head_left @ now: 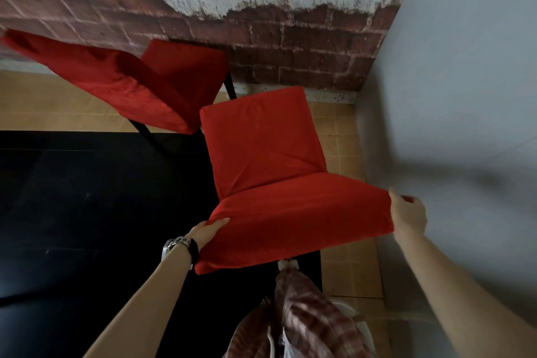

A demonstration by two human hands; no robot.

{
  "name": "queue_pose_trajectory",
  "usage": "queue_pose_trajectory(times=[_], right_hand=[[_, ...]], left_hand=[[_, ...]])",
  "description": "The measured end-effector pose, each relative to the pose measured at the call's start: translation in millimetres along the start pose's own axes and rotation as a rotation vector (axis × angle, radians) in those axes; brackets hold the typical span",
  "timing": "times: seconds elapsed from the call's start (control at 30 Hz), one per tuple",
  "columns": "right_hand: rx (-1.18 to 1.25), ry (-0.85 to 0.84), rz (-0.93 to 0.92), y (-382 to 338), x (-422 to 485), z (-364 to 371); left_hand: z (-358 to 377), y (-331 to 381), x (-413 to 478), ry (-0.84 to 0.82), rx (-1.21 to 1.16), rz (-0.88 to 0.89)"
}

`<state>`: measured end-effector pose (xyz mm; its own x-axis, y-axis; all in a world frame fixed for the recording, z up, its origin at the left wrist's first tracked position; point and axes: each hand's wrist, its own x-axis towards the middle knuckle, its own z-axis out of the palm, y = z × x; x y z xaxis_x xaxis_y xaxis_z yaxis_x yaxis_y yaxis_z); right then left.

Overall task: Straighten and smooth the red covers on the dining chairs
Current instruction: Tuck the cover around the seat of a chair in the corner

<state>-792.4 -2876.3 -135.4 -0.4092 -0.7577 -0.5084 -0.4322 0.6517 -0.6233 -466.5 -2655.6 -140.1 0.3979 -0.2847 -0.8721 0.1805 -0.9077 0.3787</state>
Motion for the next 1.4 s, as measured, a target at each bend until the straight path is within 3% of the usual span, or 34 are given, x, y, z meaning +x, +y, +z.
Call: queue_pose_trajectory(times=[0.07,0.17,0.3,0.43,0.7,0.9,1.1,1.27,1.4], right_hand=[[0.149,0.114,0.019,1.2,-20.1,12.3],[0.297,0.098,0.260,-7.2,-50.7,34.1],[0.479,-0.096,0.508,-21.5,-90.8,58.4],[0.549,-0.393,0.663,-32.7,-127.9,82.7],[0.587,-0.585,0.495,-35.1,-128.3,98.9],[0.572,-0.590,0.434,-61.0,-128.3,110.0],[0.503,-0.570,0.403,-101.9,-125.9,128.6],[0.461,-0.546,0.415,-112.6,-121.7,139.3],[0.504,-0.499,0.443,-109.0,-122.1,146.9]], left_hand=[[-1.4,3.6,0.4,0.011,0.044,0.035],[-2.5,16.1,1.3,0.082,0.168,0.120],[-5.1,32.9,-0.7,0.214,0.502,0.243],[-12.5,45.2,-5.0,0.186,0.503,0.337],[-25.5,58.3,-1.8,0.256,0.539,0.411],[-34.5,66.6,1.2,0.418,0.658,0.529],[-51.3,92.6,-0.5,0.467,0.828,0.635],[-66.6,101.8,-0.8,0.235,0.834,0.550],[-67.6,95.8,8.9,0.212,0.931,0.557]])
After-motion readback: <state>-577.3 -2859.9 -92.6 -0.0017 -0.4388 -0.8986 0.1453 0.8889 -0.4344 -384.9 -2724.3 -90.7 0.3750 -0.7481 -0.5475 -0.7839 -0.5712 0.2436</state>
